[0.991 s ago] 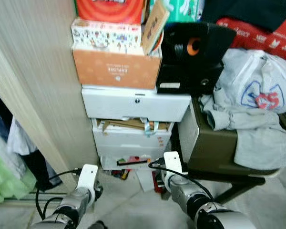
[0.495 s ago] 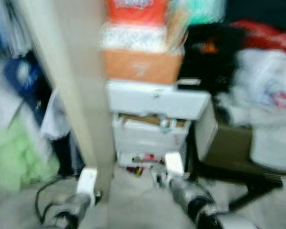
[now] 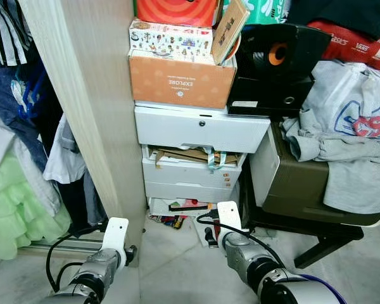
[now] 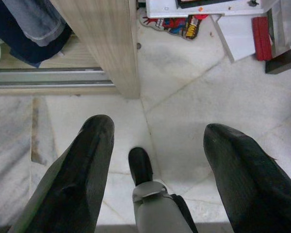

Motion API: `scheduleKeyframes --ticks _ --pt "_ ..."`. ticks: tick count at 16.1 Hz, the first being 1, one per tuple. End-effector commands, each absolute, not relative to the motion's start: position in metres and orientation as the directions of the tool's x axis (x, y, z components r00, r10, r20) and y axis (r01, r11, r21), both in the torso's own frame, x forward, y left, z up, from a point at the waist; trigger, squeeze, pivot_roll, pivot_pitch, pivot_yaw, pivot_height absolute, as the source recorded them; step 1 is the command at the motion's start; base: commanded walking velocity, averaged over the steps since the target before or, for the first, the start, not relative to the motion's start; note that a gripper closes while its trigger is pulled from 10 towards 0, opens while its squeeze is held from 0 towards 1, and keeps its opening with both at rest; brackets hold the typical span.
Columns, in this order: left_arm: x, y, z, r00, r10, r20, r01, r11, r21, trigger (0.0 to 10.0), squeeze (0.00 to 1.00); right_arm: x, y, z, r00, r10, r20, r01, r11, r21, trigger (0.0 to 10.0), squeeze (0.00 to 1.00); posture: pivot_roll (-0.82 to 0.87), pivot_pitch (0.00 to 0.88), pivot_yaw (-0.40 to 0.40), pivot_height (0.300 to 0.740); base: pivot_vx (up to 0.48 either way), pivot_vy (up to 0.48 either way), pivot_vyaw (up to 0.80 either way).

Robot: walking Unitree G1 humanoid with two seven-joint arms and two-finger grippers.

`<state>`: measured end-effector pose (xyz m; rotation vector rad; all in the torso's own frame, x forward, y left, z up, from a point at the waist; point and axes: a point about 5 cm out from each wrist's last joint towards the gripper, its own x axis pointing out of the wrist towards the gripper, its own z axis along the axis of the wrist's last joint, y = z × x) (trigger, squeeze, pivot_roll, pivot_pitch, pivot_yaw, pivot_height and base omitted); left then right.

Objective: Clean up the room

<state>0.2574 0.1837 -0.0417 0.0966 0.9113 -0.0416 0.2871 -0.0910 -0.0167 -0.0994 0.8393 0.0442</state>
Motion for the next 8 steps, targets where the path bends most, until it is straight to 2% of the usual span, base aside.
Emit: scheduleKeyframes --ticks 1,3,6,8 --pt "0.2556 0.1834 -0.0431 0.604 -0.002 -0.797 0.079 0.995 0.058 10.0 0.00 0.2823 -0.0964 -0.0216 0.642 -0.023 -0.766 -0.050 0.996 -0.071 10.0 0.00 -0.07 0.064 -0.082 0.740 0.000 0.000 0.00" --pt "0.2556 0.1834 -0.0431 0.604 -0.001 -0.797 0.078 0.995 0.058 10.0 0.00 0.2809 -0.0973 -0.0228 0.632 -0.028 -0.774 -0.046 0.996 -0.074 10.0 0.00 -0.07 0.064 -0.082 0.740 0.000 0.000 0.00" --pt "0.2558 0.1835 -0.0429 0.604 -0.001 -0.797 0.079 0.995 0.058 10.0 0.00 0.2796 -0.0968 -0.0239 0.625 -0.027 -0.780 -0.052 0.996 -0.076 10.0 0.00 -0.07 0.066 -0.083 0.740 0.000 0.000 -0.76" --pt "0.2558 0.1835 -0.0429 0.603 -0.001 -0.798 0.079 0.995 0.058 10.0 0.00 0.2795 -0.0964 -0.0239 0.623 -0.024 -0.782 -0.050 0.996 -0.071 10.0 0.00 -0.07 0.066 -0.084 0.740 0.000 0.000 -0.51"
